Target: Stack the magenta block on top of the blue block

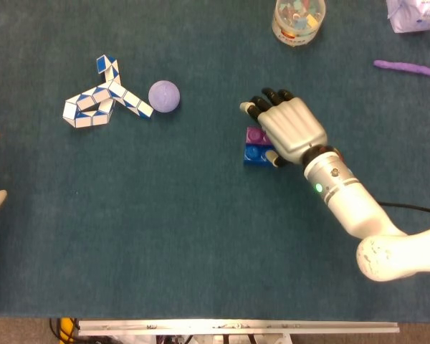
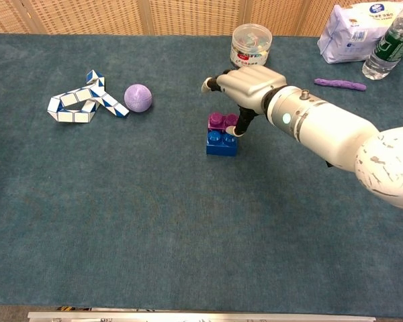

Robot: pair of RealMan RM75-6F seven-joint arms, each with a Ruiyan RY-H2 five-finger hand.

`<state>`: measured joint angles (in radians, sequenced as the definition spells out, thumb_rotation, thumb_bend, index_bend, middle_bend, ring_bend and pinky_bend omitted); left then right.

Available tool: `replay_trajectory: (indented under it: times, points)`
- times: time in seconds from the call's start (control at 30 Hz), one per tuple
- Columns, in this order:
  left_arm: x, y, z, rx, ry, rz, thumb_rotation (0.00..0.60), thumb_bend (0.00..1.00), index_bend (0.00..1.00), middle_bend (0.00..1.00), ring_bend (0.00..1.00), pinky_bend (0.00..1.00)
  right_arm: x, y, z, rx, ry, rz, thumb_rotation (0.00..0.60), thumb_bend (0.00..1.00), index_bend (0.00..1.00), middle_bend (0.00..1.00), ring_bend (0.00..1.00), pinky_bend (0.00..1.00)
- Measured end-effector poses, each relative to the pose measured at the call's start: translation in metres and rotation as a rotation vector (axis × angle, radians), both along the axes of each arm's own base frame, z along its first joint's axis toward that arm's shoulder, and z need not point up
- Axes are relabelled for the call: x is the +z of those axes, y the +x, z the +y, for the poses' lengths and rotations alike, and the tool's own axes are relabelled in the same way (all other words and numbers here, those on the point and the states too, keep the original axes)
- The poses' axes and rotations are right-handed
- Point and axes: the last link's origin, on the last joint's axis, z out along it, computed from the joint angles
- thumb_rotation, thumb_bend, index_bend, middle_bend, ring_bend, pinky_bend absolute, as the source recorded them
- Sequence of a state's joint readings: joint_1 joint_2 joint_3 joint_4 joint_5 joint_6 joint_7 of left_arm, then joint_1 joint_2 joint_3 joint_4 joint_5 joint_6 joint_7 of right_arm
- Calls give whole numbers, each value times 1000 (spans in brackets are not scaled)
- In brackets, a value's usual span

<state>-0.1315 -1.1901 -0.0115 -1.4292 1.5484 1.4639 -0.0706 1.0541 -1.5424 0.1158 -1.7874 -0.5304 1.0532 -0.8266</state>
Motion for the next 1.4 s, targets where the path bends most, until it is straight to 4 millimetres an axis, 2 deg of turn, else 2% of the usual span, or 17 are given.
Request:
replay_trajectory:
  times: [0.1,0.2,0.47,0.7,1.07,1.4]
  points:
    - [0,0,0,3,1,-3,600,149,205,165,157,162,-2,-4,1,2,31,4,600,196,1,0,0,0]
    - [1,0,0,5,2,-6,600,149,205,165,157,162,-5,-8,2,1,51,10,600,162,0,0,0,0]
    - [2,-1,-2,13,3,-9,600,149,205,165,157,162,-6,-10,2,11,53,-33,600,162,0,0,0,0]
    - [3,-1,-3,16,1,-13,600,149,205,165,157,162,-10,-15,4,40,32,-56,588,115,0,0,0,0]
    - [4,-4,-4,24,4,-11,600,149,205,164,157,162,-17,-18,7,62,12,-95,569,140,0,0,0,0]
    - [6,-6,-4,31,6,-13,600,149,205,165,157,162,-34,-29,6,82,-15,-81,530,35,0,0,0,0]
